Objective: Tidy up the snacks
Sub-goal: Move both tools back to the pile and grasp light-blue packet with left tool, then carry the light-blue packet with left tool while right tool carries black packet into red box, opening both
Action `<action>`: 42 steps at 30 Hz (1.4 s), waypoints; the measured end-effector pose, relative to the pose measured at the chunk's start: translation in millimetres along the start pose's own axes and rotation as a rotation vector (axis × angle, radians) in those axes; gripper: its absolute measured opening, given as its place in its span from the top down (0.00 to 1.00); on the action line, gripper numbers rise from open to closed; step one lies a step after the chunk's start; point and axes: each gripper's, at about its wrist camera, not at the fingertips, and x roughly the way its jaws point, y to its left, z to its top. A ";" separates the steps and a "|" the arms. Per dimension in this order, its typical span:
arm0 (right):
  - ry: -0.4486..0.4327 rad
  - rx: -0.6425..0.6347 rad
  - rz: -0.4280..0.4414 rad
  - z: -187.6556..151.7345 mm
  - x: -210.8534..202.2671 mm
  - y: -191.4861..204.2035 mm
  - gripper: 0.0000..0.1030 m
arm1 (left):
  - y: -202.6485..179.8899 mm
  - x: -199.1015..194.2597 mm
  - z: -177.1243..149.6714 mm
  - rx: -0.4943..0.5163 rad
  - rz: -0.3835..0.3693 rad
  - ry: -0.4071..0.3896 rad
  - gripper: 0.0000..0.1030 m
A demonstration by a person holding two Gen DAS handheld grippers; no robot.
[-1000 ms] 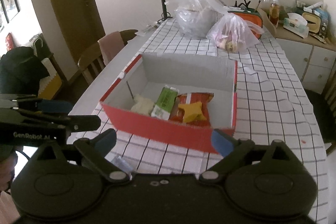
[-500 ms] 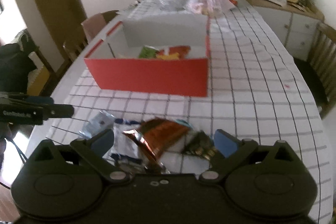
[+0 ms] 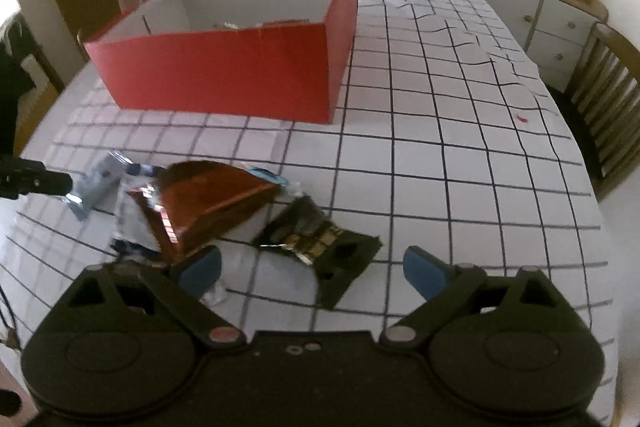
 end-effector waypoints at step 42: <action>0.058 -0.013 0.006 -2.8 22.5 5.7 0.55 | 3.5 25.0 1.8 -0.051 -0.004 0.048 0.55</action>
